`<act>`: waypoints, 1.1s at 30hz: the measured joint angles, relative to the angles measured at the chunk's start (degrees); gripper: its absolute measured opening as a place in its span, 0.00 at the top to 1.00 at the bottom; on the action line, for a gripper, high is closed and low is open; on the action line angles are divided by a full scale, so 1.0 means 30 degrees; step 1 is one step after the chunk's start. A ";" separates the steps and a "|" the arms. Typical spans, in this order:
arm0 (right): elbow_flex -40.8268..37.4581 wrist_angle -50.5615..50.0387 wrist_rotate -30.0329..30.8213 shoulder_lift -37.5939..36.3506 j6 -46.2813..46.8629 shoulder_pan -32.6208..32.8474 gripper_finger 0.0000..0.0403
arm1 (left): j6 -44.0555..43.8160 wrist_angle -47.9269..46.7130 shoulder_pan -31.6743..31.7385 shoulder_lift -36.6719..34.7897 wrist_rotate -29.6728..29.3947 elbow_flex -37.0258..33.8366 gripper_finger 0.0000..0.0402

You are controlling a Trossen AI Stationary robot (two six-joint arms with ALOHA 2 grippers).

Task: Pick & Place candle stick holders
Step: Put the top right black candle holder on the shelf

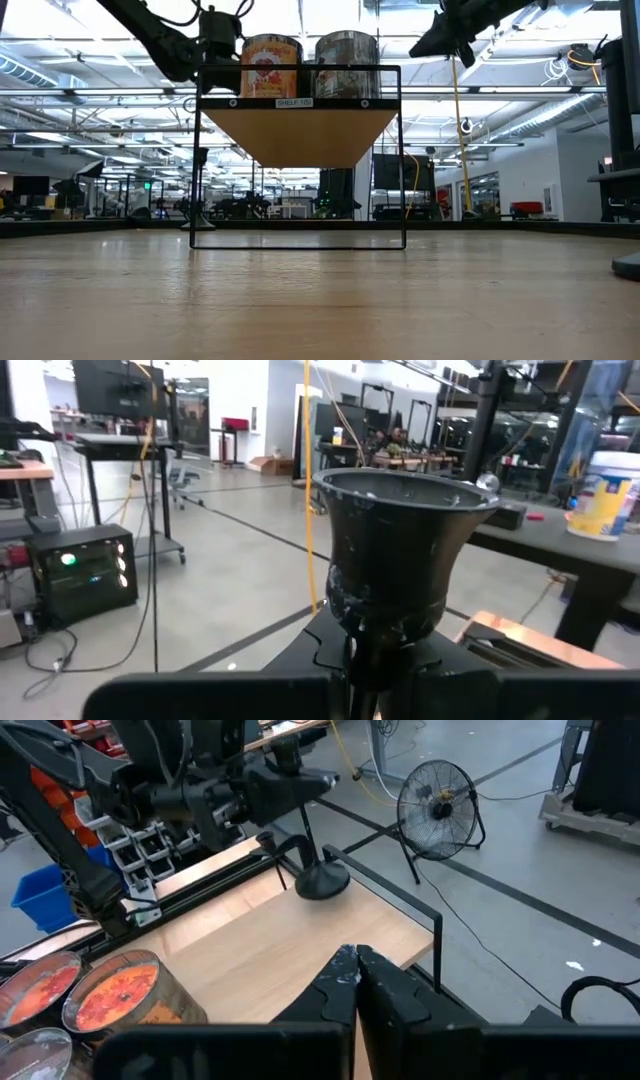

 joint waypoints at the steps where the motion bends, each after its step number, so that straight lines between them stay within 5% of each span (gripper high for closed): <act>1: 0.0000 0.0002 0.0010 0.0000 0.0000 0.0000 1.00 | 0.0020 -0.0010 -0.0004 -0.0031 -0.0018 0.0000 0.95; 33: 0.0000 0.0015 0.0046 0.0000 -0.0003 0.0000 1.00 | 0.0243 -0.2186 -0.0284 -0.0023 -0.0114 0.0029 0.94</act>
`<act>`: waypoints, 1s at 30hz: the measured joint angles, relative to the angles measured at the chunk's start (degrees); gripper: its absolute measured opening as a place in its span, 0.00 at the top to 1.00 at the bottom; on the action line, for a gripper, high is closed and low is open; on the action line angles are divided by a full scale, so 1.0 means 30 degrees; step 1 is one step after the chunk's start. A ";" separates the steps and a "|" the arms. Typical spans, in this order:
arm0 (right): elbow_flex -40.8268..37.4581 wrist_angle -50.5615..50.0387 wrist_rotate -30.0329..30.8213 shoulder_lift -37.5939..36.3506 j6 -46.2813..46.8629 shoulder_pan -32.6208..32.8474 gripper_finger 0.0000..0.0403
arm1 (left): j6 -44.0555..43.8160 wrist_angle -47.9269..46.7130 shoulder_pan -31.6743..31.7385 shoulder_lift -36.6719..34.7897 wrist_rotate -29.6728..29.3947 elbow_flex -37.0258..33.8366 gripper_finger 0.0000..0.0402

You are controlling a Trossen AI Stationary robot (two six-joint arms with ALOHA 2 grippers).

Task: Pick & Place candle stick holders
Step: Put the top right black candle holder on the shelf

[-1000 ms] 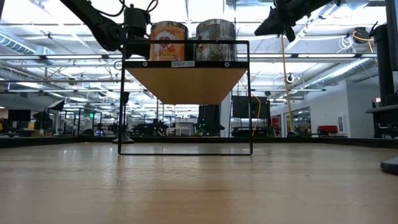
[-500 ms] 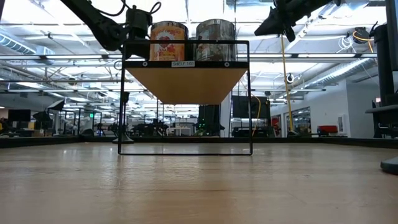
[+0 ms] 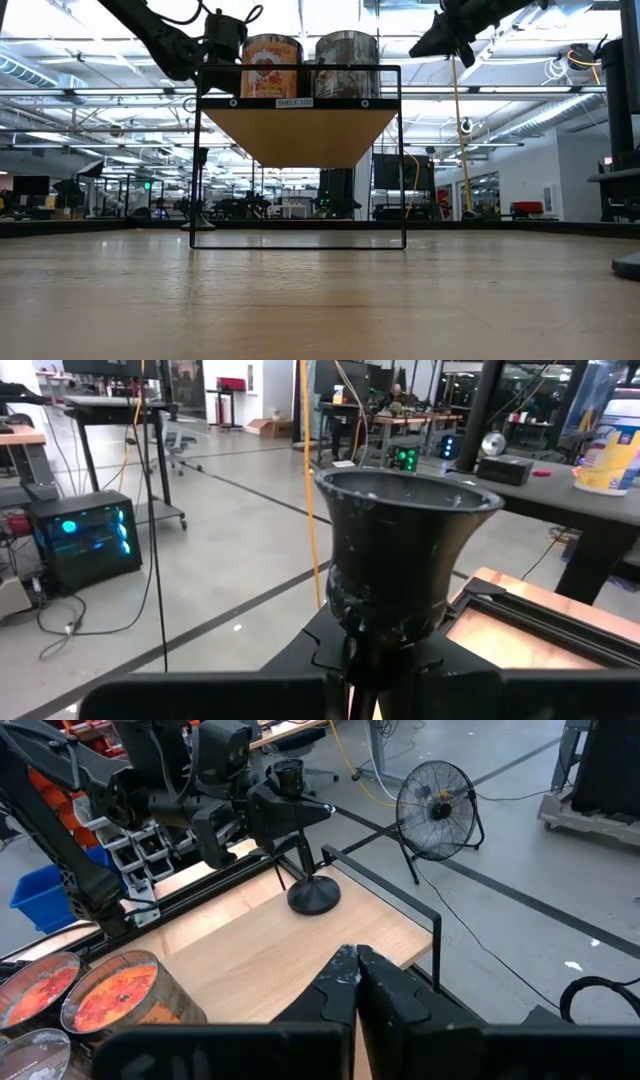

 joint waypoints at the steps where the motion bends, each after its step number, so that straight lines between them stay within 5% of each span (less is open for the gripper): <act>1: 0.0000 0.0000 0.0000 0.0000 0.0003 0.0000 1.00 | 0.0000 -0.0002 0.0000 0.0000 0.0000 0.0000 0.94; 30: 0.0007 -0.0015 -0.0051 0.0000 0.0003 0.0000 1.00 | 0.1186 0.0105 -0.0007 -0.0606 -0.0510 -0.0007 0.52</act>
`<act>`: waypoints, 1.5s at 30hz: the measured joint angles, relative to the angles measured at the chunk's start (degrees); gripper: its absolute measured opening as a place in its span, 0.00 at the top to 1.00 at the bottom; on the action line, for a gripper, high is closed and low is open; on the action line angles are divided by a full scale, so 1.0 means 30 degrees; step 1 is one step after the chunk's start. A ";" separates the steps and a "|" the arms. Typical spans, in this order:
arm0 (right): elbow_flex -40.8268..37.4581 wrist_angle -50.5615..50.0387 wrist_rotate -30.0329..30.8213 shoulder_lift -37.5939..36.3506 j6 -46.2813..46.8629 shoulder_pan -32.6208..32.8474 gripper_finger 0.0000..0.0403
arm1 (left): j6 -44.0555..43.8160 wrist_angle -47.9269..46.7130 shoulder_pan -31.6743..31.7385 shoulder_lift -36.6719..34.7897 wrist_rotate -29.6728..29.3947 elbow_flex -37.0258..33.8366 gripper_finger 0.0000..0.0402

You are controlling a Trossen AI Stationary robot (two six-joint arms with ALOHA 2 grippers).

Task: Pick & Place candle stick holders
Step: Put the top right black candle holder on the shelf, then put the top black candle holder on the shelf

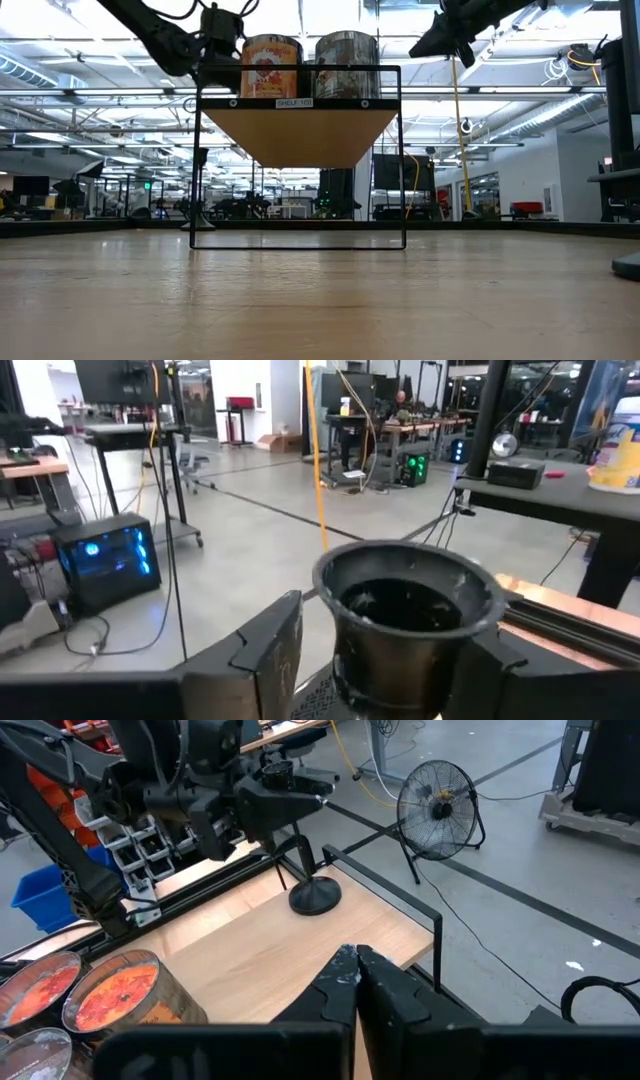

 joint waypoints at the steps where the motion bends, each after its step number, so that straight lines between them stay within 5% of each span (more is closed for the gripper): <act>1: 0.0000 -0.0003 -0.0005 0.0000 0.0000 0.0000 1.00 | 0.0076 -0.0064 0.0000 -0.0149 0.0000 0.0000 0.52; 24: 0.0000 -0.0007 -0.0007 0.0000 0.0000 0.0000 1.00 | 0.1863 -0.0551 0.0058 -0.3660 -0.0956 0.0000 0.51; 38: 0.0006 -0.0007 -0.0007 0.0007 0.0000 0.0000 1.00 | 0.0139 -1.0148 -0.0219 -0.8696 -0.8132 0.0014 0.51; 45: 0.0002 -0.0007 -0.0012 0.0002 0.0007 0.0003 1.00 | -0.2966 -1.7844 -0.0109 -0.8099 -0.9495 0.2587 0.53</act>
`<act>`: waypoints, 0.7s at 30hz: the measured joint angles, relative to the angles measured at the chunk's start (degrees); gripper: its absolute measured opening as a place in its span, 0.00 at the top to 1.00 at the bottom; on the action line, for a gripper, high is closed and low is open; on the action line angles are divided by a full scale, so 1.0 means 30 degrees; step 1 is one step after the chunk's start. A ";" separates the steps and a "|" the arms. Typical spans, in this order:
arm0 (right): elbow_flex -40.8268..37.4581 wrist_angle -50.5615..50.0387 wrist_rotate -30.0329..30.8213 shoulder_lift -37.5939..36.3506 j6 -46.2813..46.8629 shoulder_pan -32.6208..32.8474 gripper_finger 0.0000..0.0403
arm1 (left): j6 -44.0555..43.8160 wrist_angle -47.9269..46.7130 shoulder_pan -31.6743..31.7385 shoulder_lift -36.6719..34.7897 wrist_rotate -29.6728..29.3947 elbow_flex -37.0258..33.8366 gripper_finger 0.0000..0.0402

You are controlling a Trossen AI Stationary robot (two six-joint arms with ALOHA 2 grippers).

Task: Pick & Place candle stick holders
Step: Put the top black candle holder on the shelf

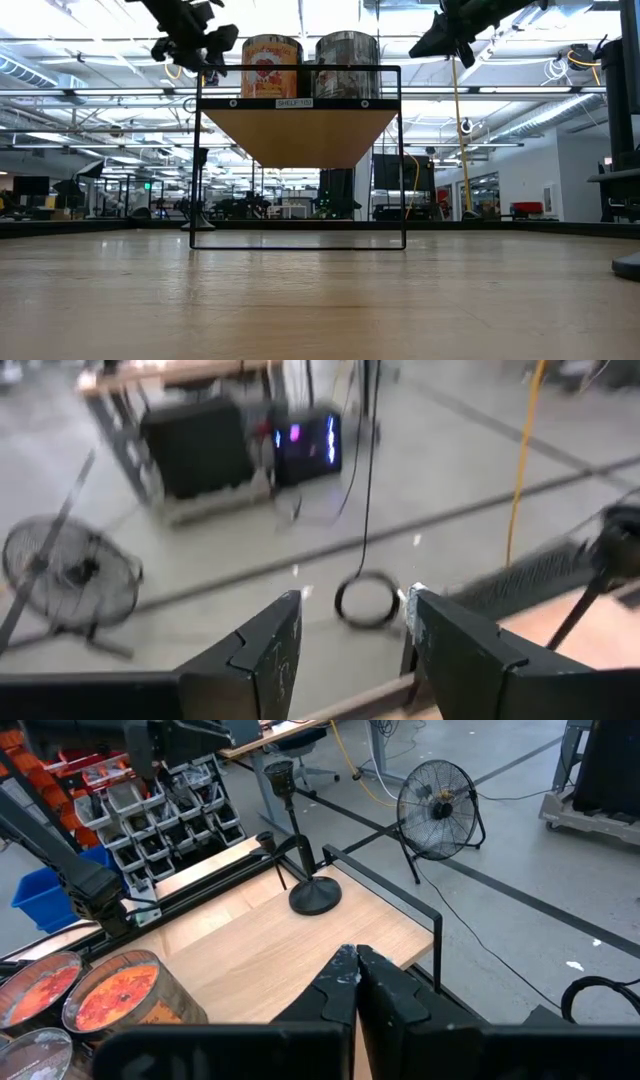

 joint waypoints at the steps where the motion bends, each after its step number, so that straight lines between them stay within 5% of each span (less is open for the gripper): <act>1: 0.0003 0.0000 0.0000 -0.0001 0.0000 -0.0002 1.00 | -0.0452 -0.0933 0.0046 0.0300 0.0004 0.0525 0.54; 12: 0.0002 -0.0007 -0.0009 0.0005 0.0000 0.0001 1.00 | -0.2529 -0.9177 0.1378 0.5487 0.2283 0.7575 0.65; 21: 0.0005 -0.0022 -0.0993 0.0005 0.0000 0.0004 1.00 | -0.5510 -1.4316 0.3145 0.8086 0.3806 1.0090 0.53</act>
